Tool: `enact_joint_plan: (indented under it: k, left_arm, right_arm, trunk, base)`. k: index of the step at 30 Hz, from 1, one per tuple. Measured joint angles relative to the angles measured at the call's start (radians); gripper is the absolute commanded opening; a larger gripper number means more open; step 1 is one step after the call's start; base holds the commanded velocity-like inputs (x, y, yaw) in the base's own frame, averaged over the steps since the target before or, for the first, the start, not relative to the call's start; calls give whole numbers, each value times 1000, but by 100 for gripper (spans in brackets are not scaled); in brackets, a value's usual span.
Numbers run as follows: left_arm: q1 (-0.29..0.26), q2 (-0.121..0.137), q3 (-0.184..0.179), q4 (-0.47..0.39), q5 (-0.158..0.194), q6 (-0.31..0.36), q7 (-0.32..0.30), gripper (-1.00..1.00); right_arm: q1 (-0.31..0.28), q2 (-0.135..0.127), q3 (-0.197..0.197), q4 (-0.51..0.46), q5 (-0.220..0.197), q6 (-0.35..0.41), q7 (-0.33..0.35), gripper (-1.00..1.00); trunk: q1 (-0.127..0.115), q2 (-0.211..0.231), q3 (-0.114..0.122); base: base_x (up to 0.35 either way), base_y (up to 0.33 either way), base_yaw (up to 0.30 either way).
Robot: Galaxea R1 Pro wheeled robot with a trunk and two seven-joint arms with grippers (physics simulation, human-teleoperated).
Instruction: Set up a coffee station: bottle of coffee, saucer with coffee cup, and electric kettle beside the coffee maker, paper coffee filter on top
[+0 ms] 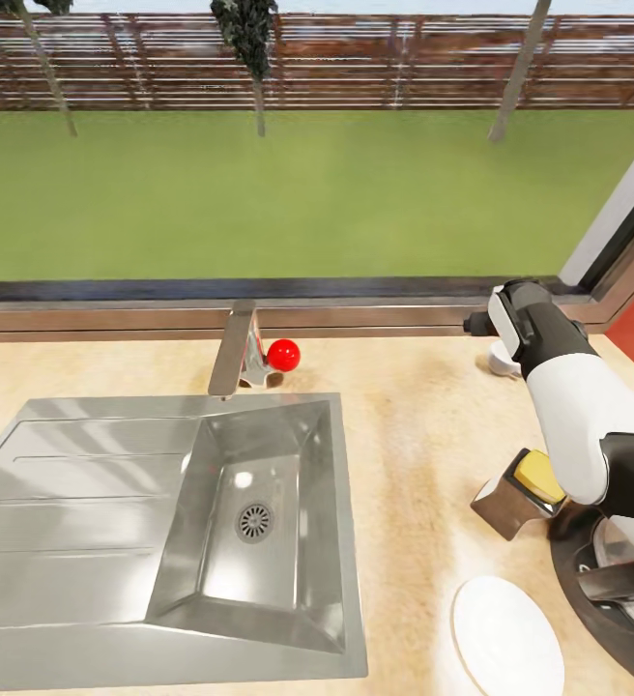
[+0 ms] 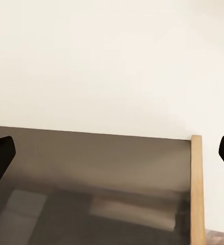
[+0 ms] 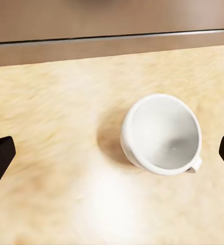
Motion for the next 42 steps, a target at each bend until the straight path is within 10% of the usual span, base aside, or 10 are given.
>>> enact_joint_plan:
  k: [42]
  left_arm:
    - [0,-2,0,1,0,1,-1,100]
  right_arm:
    - [0,-2,0,2,0,0,3,100]
  trunk:
    - [0,0,-61]
  base:
    - [1,-1,0]
